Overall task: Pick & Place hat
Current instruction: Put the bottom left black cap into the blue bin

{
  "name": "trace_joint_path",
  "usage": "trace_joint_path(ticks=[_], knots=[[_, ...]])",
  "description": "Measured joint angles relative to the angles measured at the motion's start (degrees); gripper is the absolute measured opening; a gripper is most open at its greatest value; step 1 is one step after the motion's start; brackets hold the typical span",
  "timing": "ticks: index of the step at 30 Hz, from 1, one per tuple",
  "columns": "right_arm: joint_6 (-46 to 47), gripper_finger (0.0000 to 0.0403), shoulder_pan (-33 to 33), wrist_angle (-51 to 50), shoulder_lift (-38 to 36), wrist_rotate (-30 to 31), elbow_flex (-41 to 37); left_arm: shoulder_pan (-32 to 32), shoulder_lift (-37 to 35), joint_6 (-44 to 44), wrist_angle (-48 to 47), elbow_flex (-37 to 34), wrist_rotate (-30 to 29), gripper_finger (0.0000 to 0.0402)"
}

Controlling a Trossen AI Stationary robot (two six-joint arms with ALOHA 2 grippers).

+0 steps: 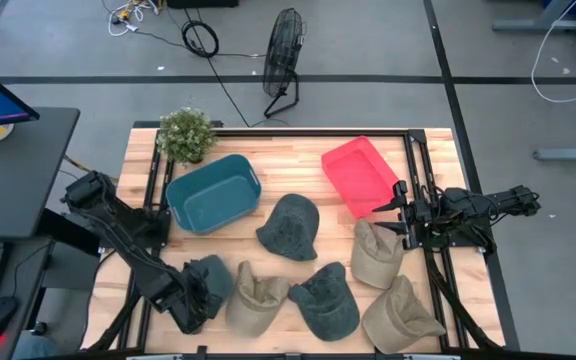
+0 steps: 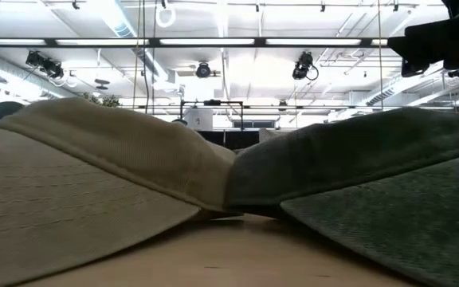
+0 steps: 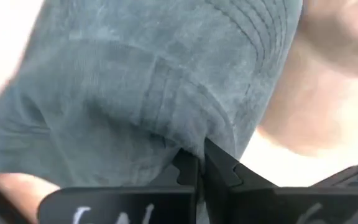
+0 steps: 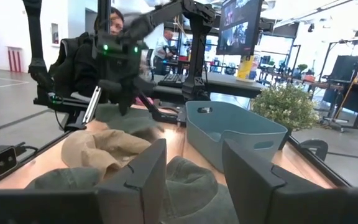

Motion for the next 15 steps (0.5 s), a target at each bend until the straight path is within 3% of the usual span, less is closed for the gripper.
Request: trace_joint_path(ticks=[5, 9, 15], knots=[[0.00, 0.0159, 0.00, 0.10, 0.00, 0.00, 0.02, 1.57, -0.08, 2.41, -20.39, 12.40, -11.10, 0.0006], [0.00, 0.0159, 0.00, 0.11, 0.00, -0.01, 0.02, 4.90, -0.11, 4.51, -34.17, 19.76, -15.17, 0.0006], [0.00, 0.0159, 0.00, 0.56, 0.00, 0.00, 0.02, 14.23, -1.80, 25.00, -35.68, 24.84, -23.81, 0.0007]])
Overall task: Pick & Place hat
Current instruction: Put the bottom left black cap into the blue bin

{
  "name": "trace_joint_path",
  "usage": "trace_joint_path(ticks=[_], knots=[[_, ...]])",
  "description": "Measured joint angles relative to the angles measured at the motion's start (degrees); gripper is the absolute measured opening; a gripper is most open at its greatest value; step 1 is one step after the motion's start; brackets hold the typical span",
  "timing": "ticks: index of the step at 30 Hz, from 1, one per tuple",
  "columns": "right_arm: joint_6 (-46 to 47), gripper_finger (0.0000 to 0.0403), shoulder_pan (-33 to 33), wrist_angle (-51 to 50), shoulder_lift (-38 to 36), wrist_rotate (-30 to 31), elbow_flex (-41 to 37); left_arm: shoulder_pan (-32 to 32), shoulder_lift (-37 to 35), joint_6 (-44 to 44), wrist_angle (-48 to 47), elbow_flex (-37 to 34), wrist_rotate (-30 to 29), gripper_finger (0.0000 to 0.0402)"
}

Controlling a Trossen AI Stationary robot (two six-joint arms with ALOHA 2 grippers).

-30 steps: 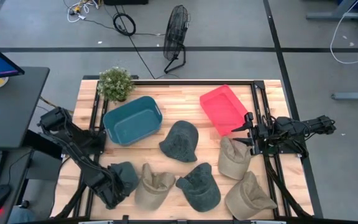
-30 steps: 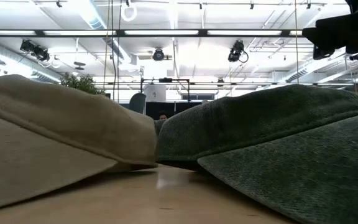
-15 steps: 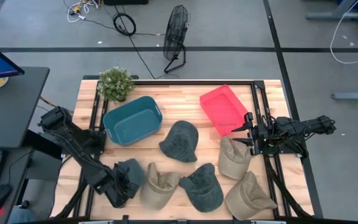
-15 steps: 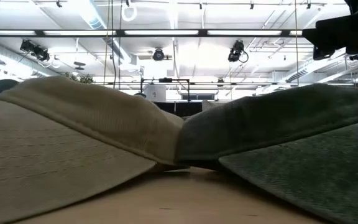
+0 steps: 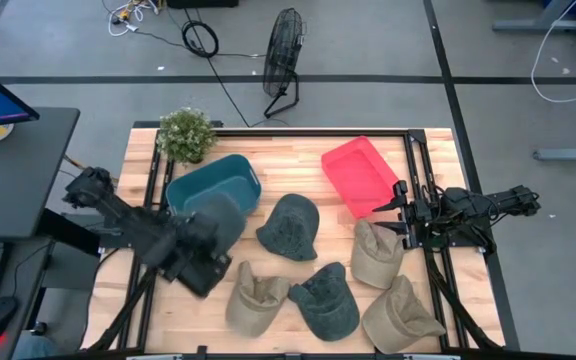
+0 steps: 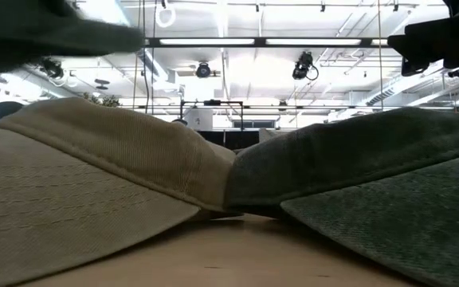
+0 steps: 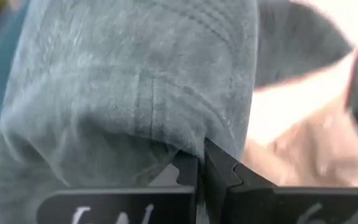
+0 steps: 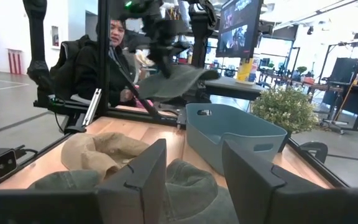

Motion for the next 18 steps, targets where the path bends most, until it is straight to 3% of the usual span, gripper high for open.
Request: trace_joint_path(ticks=[9, 14, 18], knots=[[0.00, 0.0159, -0.01, 0.00, 0.00, 0.00, 0.00, 20.47, 0.63, 27.56, 1.22, 0.97, -1.53, 0.0006], [0.42, 0.0159, -0.01, 0.00, 0.00, -0.01, 0.00, 30.97, 0.65, 34.42, 1.51, 0.95, 0.36, 0.0005], [1.53, 0.0159, -0.02, -0.49, 0.00, -0.02, 0.00, 35.73, 1.13, 38.84, 3.03, 0.95, 0.33, 0.0006]])
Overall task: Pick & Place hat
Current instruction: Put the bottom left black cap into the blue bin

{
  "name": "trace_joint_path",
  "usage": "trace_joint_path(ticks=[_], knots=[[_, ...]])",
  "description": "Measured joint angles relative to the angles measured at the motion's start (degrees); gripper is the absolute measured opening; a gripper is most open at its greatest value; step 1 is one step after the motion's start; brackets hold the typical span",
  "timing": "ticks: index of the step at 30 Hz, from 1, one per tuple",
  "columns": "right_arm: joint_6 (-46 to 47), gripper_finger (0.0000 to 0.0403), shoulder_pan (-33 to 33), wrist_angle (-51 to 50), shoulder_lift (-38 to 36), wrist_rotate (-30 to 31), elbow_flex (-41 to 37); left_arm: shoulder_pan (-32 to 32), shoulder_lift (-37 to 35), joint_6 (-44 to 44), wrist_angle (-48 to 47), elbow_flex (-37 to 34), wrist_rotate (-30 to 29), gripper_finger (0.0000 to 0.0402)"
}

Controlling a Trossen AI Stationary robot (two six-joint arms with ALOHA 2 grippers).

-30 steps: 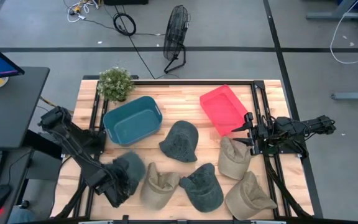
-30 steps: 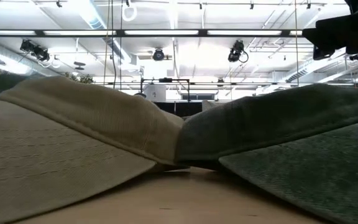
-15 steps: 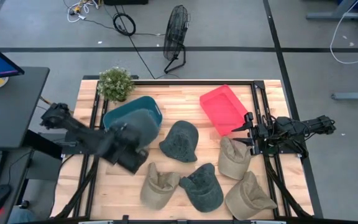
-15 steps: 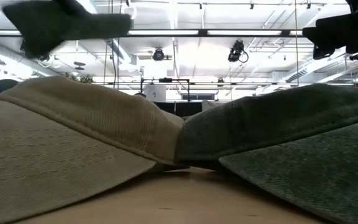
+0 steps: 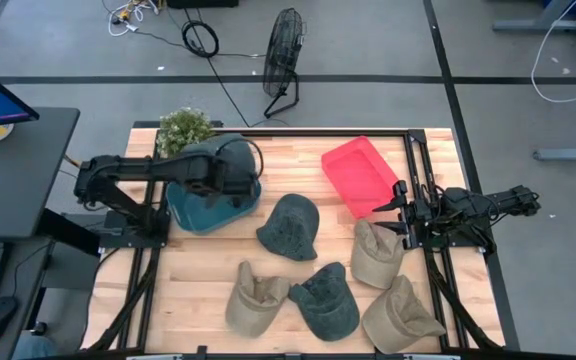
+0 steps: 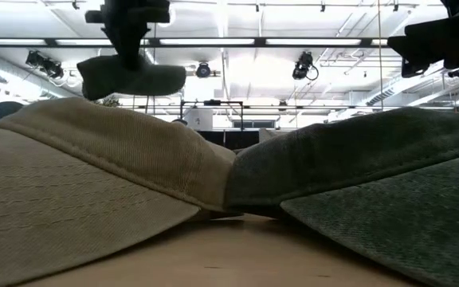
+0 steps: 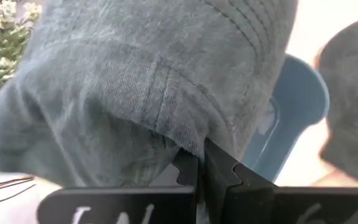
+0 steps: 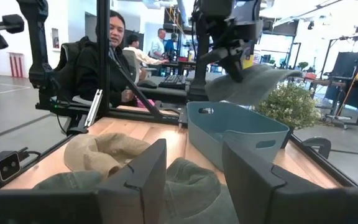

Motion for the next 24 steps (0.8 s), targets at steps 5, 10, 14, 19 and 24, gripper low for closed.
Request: trace_joint_path(ticks=[5, 10, 14, 19, 24], knots=[[0.00, 0.0159, 0.01, -0.56, 0.00, -0.01, -0.02, 0.46, 1.27, 2.74, 9.89, -5.56, 0.41, 0.0005], [0.16, 0.0159, 0.02, -0.89, 0.00, 0.02, -0.02, 0.43, 1.50, -1.72, 12.99, -15.72, -1.53, 0.0005], [1.93, 0.0159, 0.00, -1.42, 0.00, 0.01, -0.02, -0.07, 1.30, -7.84, 13.69, -20.12, -3.01, 0.0005], [1.95, 0.0159, 0.00, -1.48, 0.00, 0.00, -0.02, -2.29, 1.33, -12.41, 20.20, -25.29, -2.30, 0.0008], [1.53, 0.0159, 0.02, -1.50, 0.00, 0.00, -0.02, -4.46, 1.33, -12.70, 27.92, -30.52, -2.30, 0.0006]])
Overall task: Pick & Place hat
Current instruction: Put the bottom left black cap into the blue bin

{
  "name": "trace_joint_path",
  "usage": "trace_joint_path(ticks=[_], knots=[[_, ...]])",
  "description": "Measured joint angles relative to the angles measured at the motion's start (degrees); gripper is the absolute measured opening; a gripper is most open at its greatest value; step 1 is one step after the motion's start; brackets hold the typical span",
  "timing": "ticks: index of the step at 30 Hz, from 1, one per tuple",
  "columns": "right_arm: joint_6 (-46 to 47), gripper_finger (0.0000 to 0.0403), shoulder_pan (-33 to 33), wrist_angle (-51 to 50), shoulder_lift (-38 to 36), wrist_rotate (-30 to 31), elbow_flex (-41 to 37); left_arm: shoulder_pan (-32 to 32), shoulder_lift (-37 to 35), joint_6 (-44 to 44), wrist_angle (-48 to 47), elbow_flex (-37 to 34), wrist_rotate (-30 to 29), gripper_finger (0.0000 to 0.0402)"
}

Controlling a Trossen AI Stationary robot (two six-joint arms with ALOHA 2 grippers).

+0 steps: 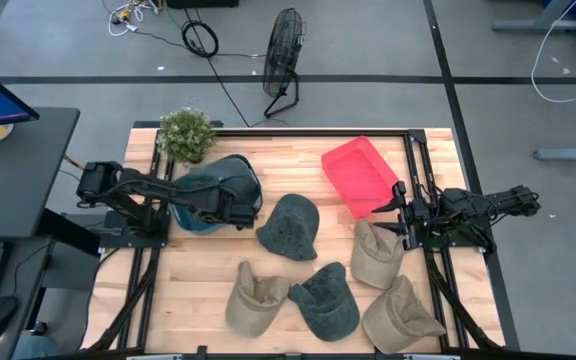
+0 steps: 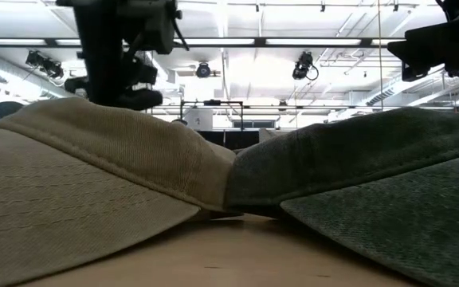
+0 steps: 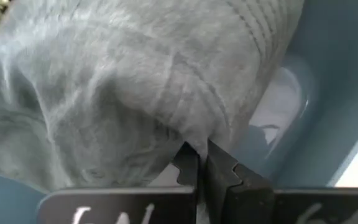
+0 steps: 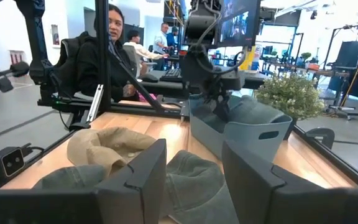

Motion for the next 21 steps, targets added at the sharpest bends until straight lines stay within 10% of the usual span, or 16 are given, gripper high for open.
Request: trace_joint_path(ticks=[11, 21], knots=[[-0.02, 0.0159, -0.01, 0.00, 0.00, 0.00, 0.00, 0.14, -0.07, -1.06, 5.33, -7.40, 6.48, 0.0076], [0.99, 0.0159, 0.00, 0.03, 0.00, 0.00, 0.00, 0.01, 0.00, 8.82, 2.69, 0.57, 6.24, 0.0133]])
